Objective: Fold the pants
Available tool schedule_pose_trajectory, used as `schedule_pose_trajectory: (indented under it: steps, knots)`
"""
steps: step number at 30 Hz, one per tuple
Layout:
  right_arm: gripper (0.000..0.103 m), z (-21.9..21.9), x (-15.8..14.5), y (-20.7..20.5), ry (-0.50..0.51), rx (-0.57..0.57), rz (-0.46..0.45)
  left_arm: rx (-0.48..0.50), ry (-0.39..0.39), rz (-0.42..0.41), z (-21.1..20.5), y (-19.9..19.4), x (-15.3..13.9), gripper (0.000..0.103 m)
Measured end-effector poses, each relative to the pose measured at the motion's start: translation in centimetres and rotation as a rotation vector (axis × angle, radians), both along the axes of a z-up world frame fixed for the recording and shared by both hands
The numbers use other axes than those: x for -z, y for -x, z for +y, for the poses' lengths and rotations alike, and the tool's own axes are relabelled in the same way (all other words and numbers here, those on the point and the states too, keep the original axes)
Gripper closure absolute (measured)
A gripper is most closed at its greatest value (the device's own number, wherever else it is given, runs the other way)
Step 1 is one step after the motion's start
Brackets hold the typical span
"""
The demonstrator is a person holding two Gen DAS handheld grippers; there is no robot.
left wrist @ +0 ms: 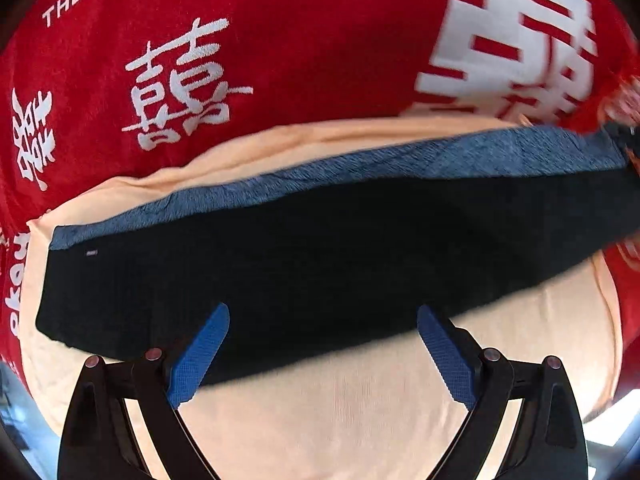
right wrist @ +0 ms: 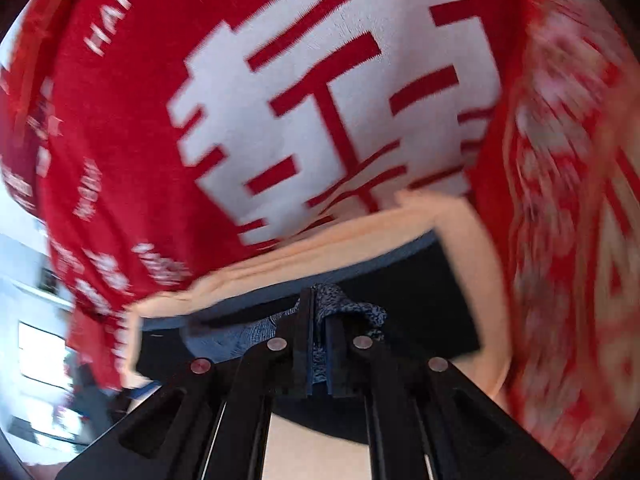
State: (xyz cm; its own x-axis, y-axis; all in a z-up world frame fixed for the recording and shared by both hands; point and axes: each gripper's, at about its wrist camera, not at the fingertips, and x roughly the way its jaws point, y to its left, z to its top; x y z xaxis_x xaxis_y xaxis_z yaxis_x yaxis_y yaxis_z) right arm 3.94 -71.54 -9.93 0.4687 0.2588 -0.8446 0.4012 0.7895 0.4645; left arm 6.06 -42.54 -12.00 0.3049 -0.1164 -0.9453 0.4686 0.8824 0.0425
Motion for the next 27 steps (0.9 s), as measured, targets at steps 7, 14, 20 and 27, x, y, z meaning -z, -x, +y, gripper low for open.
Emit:
schedule_pose_trajectory:
  steps: [7, 14, 20, 27]
  knots:
    - [0.02, -1.3, 1.4, -2.7, 0.023, -0.052, 0.044, -0.019, -0.042, -0.014, -3.7, -3.9, 3.1, 0.007]
    - [0.02, -3.4, 1.6, -3.2, -0.043, 0.009, 0.04, -0.011, -0.134, 0.019, -5.4, -4.6, 7.1, 0.007]
    - [0.032, 1.0, 3.8, -0.9, 0.008, -0.134, 0.148, -0.026, -0.127, 0.019, -5.1, -4.7, 7.1, 0.007]
    - [0.053, 1.4, 5.7, 1.7, 0.047, 0.013, 0.224, -0.048, -0.114, 0.032, -4.9, -4.9, 7.3, 0.007]
